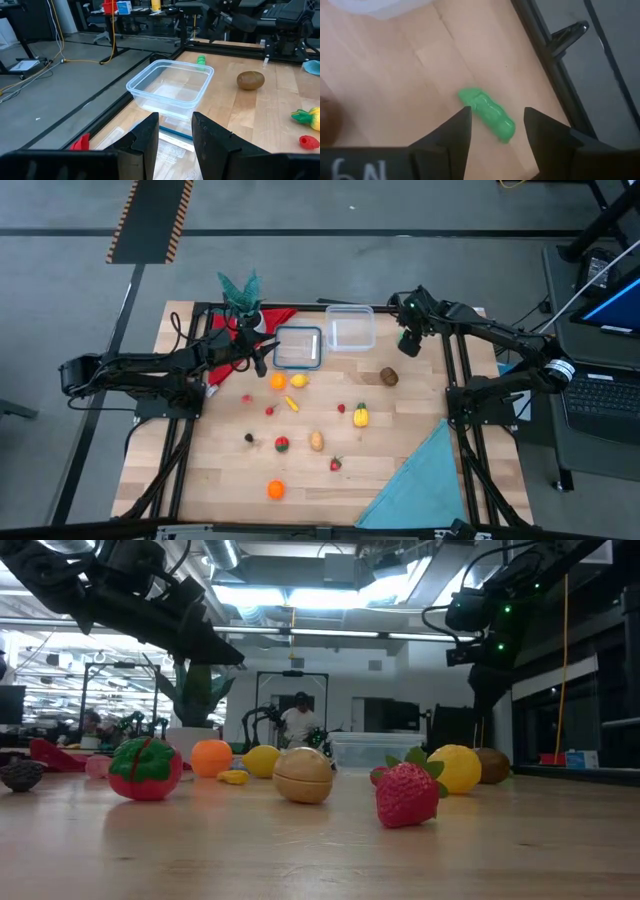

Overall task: Pick and placing Produce into tupperware
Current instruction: Put the green peas into the transparent bin

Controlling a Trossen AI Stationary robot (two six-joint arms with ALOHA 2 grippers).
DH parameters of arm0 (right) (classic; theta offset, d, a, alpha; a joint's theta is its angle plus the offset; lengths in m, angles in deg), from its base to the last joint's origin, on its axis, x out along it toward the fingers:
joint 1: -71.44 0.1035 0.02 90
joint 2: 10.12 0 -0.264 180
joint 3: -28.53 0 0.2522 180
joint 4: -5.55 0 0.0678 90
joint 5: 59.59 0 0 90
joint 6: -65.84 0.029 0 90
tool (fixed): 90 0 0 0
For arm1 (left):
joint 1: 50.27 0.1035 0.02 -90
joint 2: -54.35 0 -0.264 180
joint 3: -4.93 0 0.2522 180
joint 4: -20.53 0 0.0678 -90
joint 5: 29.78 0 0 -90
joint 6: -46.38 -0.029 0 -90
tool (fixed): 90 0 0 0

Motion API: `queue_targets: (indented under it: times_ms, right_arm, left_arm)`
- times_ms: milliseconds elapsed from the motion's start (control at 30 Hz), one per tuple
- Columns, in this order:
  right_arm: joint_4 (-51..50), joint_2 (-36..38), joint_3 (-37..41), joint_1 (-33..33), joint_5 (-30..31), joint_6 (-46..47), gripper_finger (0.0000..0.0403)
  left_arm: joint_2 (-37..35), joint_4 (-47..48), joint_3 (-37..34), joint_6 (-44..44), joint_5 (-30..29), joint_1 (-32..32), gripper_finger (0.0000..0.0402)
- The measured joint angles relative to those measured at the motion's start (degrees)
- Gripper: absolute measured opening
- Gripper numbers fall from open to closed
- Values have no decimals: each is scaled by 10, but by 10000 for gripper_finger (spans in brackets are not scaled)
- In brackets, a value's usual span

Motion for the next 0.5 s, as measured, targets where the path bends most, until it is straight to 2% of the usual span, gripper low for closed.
queue_targets:
  times_ms: [500]
  right_arm:
    - [3,0,0,0,0,8,184]
  left_arm:
    - [0,1,0,-1,0,0,110]
